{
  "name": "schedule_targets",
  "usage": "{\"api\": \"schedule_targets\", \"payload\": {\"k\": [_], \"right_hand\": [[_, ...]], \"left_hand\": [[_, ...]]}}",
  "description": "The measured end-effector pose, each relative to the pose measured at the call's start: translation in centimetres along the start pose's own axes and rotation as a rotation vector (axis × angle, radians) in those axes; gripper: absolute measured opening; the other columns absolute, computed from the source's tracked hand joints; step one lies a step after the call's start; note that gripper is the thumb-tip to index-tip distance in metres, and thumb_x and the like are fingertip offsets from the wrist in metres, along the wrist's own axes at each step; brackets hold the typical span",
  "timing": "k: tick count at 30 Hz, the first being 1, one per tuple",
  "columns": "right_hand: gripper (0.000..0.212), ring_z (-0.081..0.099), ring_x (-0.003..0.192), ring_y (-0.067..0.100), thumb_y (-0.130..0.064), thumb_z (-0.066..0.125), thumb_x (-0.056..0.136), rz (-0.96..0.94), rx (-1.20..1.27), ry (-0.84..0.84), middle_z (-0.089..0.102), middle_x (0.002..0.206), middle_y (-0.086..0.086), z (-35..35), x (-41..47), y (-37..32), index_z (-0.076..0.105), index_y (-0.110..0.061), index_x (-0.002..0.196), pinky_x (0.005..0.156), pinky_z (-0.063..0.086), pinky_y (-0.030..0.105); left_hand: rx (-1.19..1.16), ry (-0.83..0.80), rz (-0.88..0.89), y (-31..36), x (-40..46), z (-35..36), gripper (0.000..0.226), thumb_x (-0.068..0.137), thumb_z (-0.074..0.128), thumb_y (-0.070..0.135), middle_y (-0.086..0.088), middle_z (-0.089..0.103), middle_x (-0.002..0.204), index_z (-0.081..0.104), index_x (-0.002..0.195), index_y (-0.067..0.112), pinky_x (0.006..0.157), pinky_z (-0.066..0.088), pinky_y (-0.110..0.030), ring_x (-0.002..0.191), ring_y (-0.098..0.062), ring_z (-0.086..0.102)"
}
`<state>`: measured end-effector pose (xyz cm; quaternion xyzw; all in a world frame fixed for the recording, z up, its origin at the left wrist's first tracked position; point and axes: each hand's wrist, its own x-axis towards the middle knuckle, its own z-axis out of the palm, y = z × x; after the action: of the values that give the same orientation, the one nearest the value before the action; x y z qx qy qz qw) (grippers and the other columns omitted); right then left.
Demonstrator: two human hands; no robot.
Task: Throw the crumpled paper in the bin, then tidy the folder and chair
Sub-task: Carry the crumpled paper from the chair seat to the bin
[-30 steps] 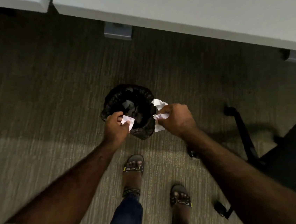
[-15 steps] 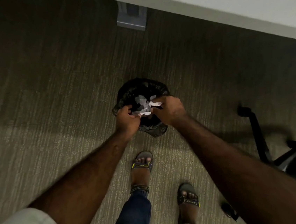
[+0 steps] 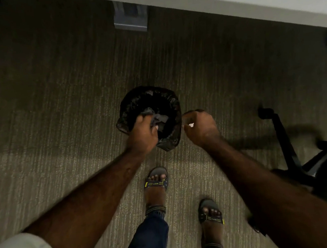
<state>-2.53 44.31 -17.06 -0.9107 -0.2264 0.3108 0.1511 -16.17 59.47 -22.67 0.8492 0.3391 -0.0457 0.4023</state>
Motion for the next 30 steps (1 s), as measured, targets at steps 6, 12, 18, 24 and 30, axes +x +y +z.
{"api": "schedule_targets", "payload": {"k": [6, 12, 18, 24, 30], "right_hand": [[0.054, 0.049, 0.138, 0.029, -0.036, 0.073, 0.089, 0.051, -0.143, 0.039, 0.042, 0.161, 0.006, 0.9, -0.1, 4.9, 0.059, -0.032, 0.141, 0.109, 0.048, 0.044], [0.077, 0.023, 0.156, 0.029, -0.051, 0.075, 0.086, 0.055, -0.216, 0.095, 0.022, 0.17, 0.004, 2.2, 0.7, 9.2, 0.041, -0.035, 0.153, 0.12, 0.033, 0.055], [0.086, 0.011, 0.159, 0.028, -0.058, 0.071, 0.086, 0.031, -0.19, 0.084, 0.016, 0.173, 0.003, 4.8, 2.3, 12.6, 0.03, -0.037, 0.159, 0.126, 0.019, 0.056], [0.095, 0.017, 0.158, 0.028, -0.054, 0.079, 0.08, 0.014, -0.18, 0.066, 0.021, 0.171, 0.003, 7.6, 4.4, 15.0, 0.03, -0.037, 0.159, 0.124, 0.024, 0.055], [0.1, 0.027, 0.155, 0.029, -0.051, 0.084, 0.076, 0.006, -0.157, 0.027, 0.024, 0.17, 0.003, 10.5, 7.3, 17.3, 0.029, -0.039, 0.159, 0.12, 0.033, 0.048]], "left_hand": [[0.296, -0.029, 0.221, 2.4, -0.1, 2.6, 0.042, 0.099, 0.061, 0.033, -0.018, 0.058, 0.126, 0.06, 0.133, 0.009, 0.096, 0.051, -0.052, 0.118, -0.038, 0.057], [0.47, -0.002, 0.395, 3.7, 1.2, 5.0, 0.057, 0.097, 0.063, 0.043, -0.016, 0.054, 0.142, 0.054, 0.144, 0.01, 0.102, 0.048, -0.049, 0.127, -0.036, 0.053], [0.62, 0.07, 0.533, 3.1, 3.3, 7.5, 0.068, 0.091, 0.064, 0.053, -0.014, 0.05, 0.145, 0.049, 0.146, 0.015, 0.111, 0.04, -0.049, 0.133, -0.035, 0.045], [0.678, 0.076, 0.54, 1.3, 5.0, 9.4, 0.087, 0.09, 0.043, 0.075, -0.014, 0.04, 0.157, 0.036, 0.156, 0.018, 0.124, 0.021, -0.055, 0.148, -0.033, 0.034], [0.637, 0.193, 0.637, -0.4, 6.7, 11.2, 0.087, 0.092, 0.045, 0.077, -0.015, 0.046, 0.153, 0.044, 0.152, 0.014, 0.122, 0.022, -0.058, 0.146, -0.033, 0.039]]}}
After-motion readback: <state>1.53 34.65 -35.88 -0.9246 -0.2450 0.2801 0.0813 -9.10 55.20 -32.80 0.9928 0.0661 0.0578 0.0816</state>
